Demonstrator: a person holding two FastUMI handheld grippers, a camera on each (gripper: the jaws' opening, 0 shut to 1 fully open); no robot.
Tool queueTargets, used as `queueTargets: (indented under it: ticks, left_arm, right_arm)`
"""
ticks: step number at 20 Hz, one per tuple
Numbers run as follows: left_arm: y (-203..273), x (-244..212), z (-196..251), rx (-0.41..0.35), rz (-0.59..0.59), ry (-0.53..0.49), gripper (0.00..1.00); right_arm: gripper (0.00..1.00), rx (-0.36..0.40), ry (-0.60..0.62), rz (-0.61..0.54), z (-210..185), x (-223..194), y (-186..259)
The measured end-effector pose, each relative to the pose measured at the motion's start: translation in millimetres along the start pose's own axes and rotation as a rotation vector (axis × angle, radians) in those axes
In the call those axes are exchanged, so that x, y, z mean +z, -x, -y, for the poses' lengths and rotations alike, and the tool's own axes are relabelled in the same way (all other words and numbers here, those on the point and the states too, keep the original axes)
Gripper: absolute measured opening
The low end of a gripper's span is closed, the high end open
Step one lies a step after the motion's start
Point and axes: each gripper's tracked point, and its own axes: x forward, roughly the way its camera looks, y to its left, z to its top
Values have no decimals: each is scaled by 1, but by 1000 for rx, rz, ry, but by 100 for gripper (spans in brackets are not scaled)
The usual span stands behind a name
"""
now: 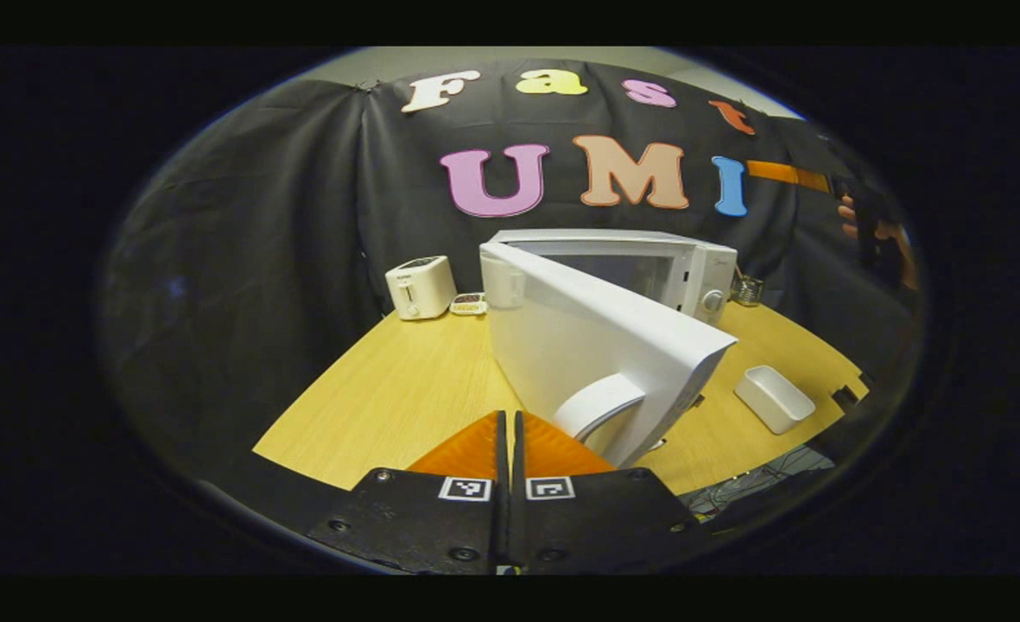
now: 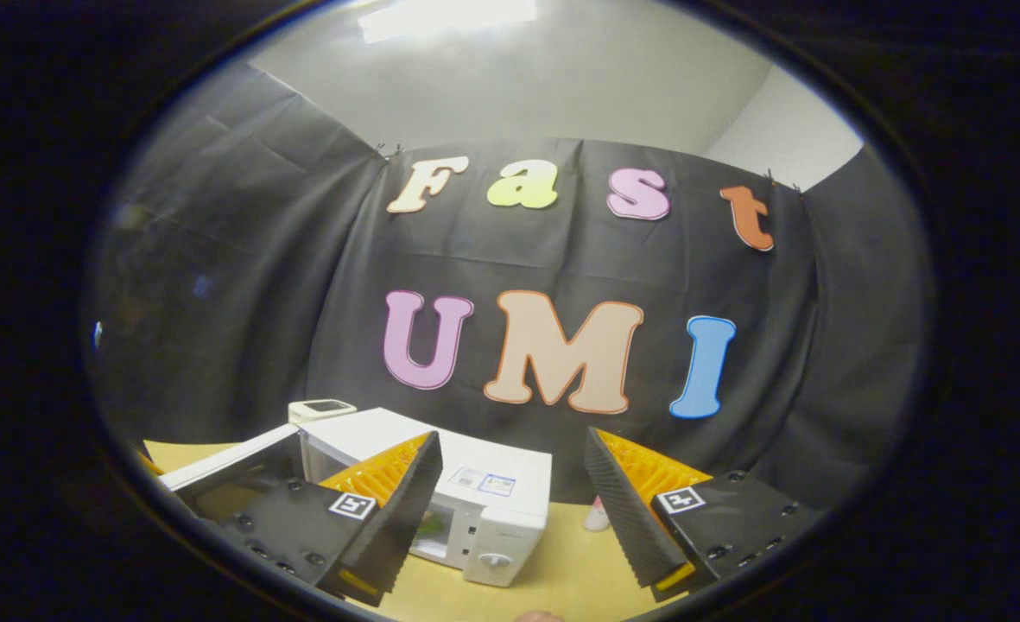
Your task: Open the microwave oven with the left hand, put the food in, and close the microwave oven.
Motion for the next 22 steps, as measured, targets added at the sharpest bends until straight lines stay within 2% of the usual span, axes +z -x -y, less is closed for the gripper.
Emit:
queueTargets:
  ticks: [5, 6, 7, 17, 18, 19, 20, 22]
  left_arm:
    - [-10, 5, 24, -21, -2, -32, 2]
    - [-10, 6, 30, -30, -1, -37, 1]
    - [-12, 9, 34, -38, 1, -42, 2]
    - [-36, 30, 80, -80, 4, -81, 1]
    - [-39, 32, 84, -81, 1, -84, 0]
    - [-43, 35, 88, -84, 0, -87, 0]
    - [-45, 38, 93, -89, 1, -90, 1]
    - [-51, 45, 104, -107, 4, -105, 1]
  right_arm:
    - [95, 5, 13, -12, 11, -3, 5]
    - [100, 8, 13, -16, 13, -4, 6]
    - [96, 10, 12, -17, 15, -4, 6]
    - [96, 45, 5, -17, 36, -5, 22]
    - [100, 44, 3, -19, 39, -5, 23]
    - [100, 43, -3, -20, 43, -5, 24]
    - [96, 39, -9, -20, 47, -6, 25]
    - [96, 31, -11, -20, 56, -7, 28]
